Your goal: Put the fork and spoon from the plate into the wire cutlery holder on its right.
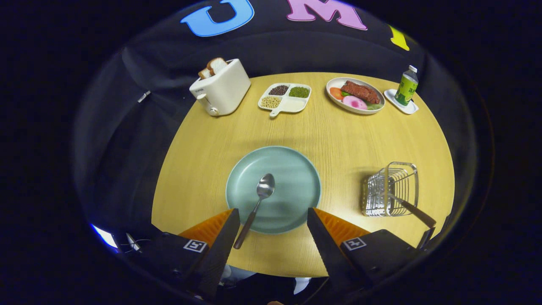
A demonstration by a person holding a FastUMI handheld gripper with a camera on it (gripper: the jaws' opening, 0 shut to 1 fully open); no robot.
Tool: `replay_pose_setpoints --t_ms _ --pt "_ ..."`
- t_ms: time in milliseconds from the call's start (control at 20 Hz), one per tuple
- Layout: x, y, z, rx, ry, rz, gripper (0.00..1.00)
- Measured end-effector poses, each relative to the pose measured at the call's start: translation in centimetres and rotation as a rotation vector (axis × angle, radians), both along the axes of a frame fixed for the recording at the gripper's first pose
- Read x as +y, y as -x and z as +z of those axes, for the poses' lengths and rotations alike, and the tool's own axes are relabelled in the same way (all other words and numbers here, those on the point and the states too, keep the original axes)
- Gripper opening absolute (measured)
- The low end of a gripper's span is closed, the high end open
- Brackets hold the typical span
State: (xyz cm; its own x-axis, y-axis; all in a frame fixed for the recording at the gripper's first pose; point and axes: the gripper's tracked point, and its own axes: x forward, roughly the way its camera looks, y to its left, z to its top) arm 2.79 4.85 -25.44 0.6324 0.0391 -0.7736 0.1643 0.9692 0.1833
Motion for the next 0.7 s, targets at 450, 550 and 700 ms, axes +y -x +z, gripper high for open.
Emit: replay_pose_setpoints --t_ms 450,550,700 --pt "1.8 -2.2 -7.7 0.202 0.011 -0.051 1.00" --pt "1.6 -2.8 -8.8 0.219 0.027 -0.062 1.00" --pt "1.3 -2.8 -9.7 0.229 0.050 -0.064 1.00"
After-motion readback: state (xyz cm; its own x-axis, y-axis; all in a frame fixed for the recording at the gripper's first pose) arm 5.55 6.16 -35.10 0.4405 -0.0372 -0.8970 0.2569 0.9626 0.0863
